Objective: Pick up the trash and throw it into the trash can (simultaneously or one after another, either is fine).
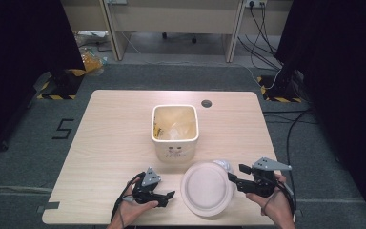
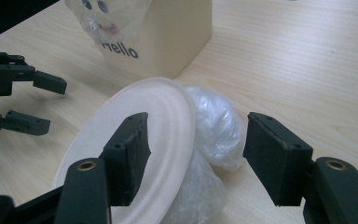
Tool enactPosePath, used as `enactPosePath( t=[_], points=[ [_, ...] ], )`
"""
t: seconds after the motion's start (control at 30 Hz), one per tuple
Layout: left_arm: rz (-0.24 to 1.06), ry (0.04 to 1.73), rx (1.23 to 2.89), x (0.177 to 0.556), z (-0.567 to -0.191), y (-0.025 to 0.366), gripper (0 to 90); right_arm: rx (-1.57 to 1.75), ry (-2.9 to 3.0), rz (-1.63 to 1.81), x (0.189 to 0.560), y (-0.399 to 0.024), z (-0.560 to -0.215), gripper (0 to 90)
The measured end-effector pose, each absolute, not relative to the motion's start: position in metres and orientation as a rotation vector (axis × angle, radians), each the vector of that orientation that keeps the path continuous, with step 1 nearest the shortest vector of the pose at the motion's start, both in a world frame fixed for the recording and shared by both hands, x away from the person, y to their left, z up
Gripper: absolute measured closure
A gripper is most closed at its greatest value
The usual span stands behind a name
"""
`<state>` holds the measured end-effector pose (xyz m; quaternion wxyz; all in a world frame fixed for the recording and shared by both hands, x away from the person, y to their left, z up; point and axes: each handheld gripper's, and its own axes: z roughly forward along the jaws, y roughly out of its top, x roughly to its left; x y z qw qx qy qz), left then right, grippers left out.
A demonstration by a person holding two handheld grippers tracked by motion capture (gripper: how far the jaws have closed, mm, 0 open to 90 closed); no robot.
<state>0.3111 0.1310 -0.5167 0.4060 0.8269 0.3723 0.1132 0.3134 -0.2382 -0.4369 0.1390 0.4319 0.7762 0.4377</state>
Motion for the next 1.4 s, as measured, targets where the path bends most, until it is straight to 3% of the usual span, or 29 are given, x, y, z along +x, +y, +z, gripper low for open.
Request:
enactPosePath(
  t=[0.67,1.03,1.4],
  points=[
    [0.370,0.875,2.152,0.309,-0.521,0.098,15.3,1.262,2.361,1.274,0.313,-0.217,-0.461,42.4],
    [0.384,0.889,2.148,0.310,-0.521,0.094,15.2,1.122,2.378,1.360,0.316,-0.189,-0.439,51.7],
    [0.388,0.888,2.148,0.309,-0.521,0.094,15.3,1.220,2.397,1.373,0.329,-0.184,-0.446,53.5]
  ],
)
